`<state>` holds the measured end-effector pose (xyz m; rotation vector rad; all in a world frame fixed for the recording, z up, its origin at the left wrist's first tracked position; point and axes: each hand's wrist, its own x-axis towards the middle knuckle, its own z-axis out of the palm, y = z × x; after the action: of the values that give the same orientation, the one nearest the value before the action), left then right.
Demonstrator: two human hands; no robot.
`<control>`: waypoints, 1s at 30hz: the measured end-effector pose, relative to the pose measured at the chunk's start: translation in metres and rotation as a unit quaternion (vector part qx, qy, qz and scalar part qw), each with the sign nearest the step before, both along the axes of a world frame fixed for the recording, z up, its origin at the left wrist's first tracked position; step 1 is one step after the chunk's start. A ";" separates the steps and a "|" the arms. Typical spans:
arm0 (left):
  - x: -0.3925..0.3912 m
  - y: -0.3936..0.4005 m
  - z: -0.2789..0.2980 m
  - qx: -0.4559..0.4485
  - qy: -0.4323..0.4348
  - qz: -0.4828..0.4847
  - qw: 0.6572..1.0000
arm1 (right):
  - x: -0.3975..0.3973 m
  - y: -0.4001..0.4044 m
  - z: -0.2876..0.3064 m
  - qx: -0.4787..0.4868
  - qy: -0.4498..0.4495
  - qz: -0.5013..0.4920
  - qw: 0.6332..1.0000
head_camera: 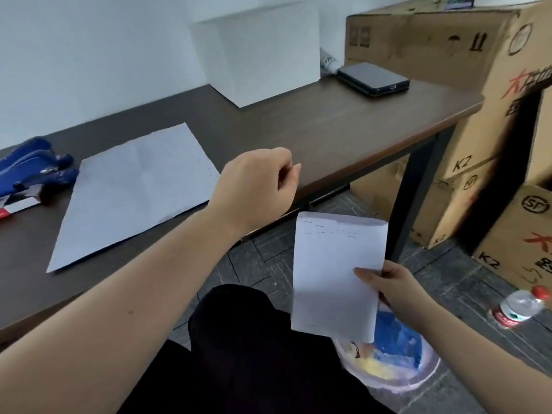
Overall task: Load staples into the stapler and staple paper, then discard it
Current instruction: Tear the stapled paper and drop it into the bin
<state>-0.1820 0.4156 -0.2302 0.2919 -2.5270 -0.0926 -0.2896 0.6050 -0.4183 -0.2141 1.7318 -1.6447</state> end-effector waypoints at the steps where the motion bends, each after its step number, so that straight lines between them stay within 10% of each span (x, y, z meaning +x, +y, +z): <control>1: -0.002 0.007 -0.003 -0.032 0.011 -0.024 0.999 | -0.002 0.000 -0.003 -0.005 -0.006 -0.002 1.000; 9: -0.028 0.050 -0.035 -0.136 0.015 -0.147 0.980 | -0.018 0.010 -0.029 -0.052 -0.080 -0.012 0.995; 30: -0.095 0.064 -0.147 0.037 -0.216 -0.077 0.973 | -0.019 0.012 -0.138 -0.189 -0.310 -0.094 0.927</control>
<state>-0.2772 0.4801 -0.3771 0.1548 -2.9825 -0.2052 -0.3088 0.6175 -0.5562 0.2833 0.9764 -1.9110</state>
